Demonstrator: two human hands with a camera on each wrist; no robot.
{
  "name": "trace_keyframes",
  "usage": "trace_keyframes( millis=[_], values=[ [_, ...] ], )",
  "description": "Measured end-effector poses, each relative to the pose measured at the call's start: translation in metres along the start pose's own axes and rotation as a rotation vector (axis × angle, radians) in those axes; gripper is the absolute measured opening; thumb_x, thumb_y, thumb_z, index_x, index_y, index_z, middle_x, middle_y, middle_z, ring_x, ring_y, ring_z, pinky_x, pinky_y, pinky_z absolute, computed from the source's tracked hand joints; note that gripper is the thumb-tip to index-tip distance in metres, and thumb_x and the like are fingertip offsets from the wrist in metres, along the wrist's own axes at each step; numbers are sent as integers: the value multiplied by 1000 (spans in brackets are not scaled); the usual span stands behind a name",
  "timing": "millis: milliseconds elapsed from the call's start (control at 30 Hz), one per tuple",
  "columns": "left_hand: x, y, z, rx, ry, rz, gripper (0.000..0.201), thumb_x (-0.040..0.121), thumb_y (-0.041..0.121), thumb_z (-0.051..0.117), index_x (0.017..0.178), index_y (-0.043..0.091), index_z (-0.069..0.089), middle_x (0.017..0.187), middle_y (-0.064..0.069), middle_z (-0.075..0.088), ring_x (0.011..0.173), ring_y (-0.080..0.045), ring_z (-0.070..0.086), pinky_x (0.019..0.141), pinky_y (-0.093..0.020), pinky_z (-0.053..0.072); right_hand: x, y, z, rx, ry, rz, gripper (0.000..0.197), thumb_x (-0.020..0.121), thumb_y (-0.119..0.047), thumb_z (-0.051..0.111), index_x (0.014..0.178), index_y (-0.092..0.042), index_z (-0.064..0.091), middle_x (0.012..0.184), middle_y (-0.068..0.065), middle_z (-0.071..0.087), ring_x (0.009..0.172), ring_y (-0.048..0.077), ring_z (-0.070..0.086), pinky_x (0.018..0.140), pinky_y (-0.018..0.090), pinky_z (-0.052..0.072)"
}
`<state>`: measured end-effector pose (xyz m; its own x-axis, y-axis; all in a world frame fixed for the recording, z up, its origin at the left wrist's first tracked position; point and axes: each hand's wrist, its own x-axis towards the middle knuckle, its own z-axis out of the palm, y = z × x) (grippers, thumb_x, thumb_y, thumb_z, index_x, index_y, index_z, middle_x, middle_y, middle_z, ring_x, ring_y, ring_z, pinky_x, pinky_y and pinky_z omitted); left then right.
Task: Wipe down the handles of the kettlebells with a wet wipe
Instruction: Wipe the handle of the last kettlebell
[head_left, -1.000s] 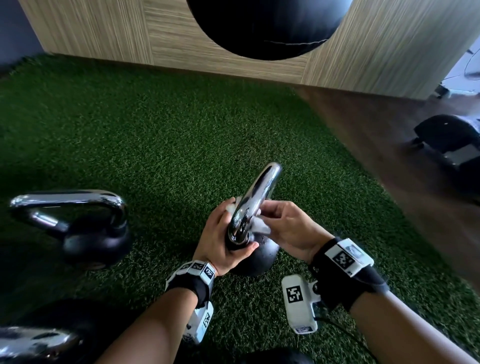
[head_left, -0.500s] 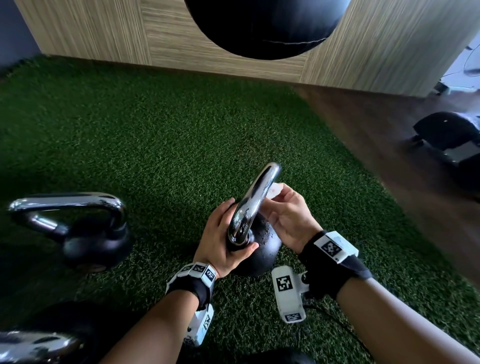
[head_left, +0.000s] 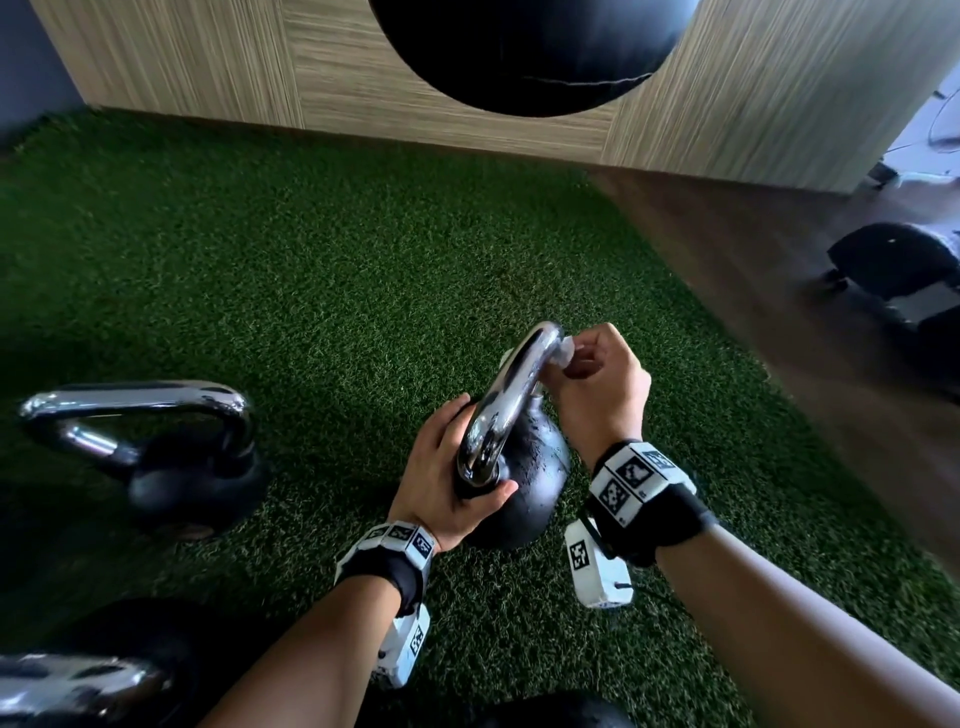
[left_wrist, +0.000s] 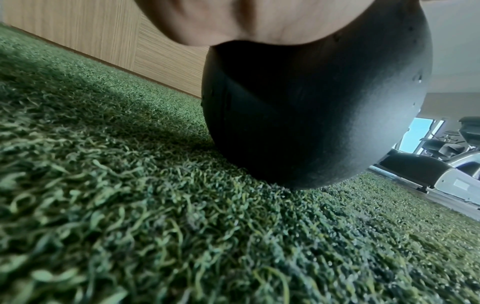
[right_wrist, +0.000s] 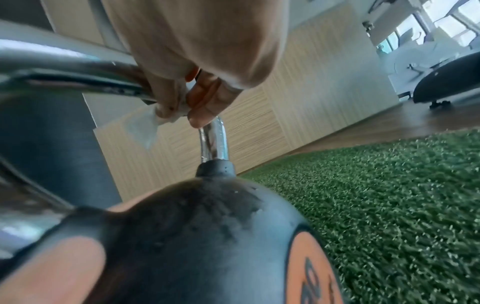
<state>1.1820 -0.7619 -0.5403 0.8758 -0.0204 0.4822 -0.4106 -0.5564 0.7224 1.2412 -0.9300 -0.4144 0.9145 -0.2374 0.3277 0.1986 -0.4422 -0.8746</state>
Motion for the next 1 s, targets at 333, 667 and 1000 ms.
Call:
trace_keyframes(
  millis=[333,667,1000],
  values=[
    [3,-1,-2,91,-58,-16,92,78,72,60,141,5,55,155,-10,41,148,-26,34,121,-45,31,10,9,16,-128,70,7,16,78,-17,75,80,-21,60,67,-16,60,54,-2,52,45,3,38],
    [4,6,-6,34,-44,-29,96,75,69,66,148,11,47,156,-5,40,147,-16,33,124,-31,27,10,12,32,-271,-62,273,16,81,-26,66,72,-19,56,71,-3,60,61,10,55,49,20,41],
    [1,11,-17,49,-133,-173,101,71,78,69,152,32,31,159,12,30,144,-6,32,122,-26,22,17,-3,-16,-422,-279,47,29,88,-19,73,103,-14,49,87,-3,62,63,6,59,46,18,44]
  ],
)
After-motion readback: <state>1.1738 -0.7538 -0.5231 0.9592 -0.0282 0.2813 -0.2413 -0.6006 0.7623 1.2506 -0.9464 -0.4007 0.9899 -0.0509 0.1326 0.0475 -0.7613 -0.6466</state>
